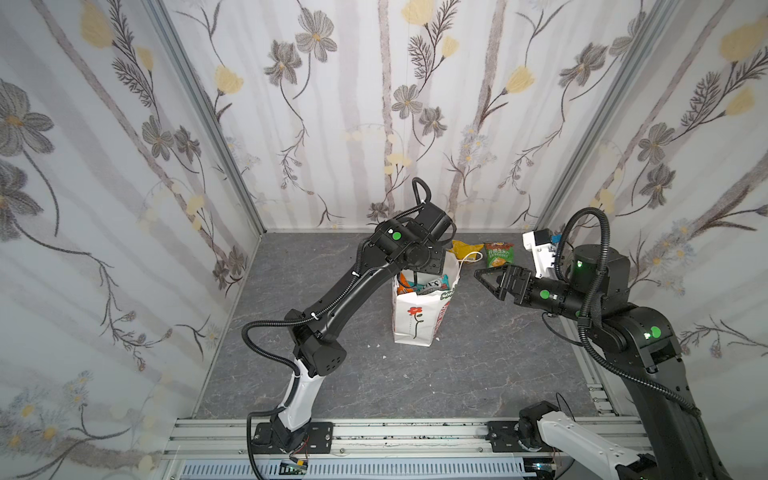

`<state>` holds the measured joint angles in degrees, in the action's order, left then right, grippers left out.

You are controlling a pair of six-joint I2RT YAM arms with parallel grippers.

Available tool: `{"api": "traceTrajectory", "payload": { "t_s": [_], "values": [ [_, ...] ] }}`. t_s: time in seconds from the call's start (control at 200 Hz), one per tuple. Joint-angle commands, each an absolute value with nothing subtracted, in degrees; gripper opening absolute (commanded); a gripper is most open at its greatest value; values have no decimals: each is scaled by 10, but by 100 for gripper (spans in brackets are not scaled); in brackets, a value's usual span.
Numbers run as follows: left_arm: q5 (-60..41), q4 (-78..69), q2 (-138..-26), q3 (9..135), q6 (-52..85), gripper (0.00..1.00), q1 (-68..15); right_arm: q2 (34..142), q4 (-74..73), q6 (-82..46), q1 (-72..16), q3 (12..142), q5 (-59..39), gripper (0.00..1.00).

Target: Take the snacks out of the paper bag

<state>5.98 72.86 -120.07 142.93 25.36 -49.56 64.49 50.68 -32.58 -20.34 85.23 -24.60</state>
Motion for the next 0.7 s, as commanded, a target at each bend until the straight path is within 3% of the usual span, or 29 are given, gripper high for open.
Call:
{"api": "traceTrajectory", "payload": {
  "t_s": [0.0,0.495,0.694],
  "values": [
    [52,756,-1215,1423,282,66,-495,651,539,-285,-205,863,-228,99],
    [19,657,-1221,1262,236,62,-491,602,529,-286,-205,802,-229,99],
    [11,592,-1201,1175,231,68,-484,597,523,-285,-205,790,-232,99]
  ]
}}
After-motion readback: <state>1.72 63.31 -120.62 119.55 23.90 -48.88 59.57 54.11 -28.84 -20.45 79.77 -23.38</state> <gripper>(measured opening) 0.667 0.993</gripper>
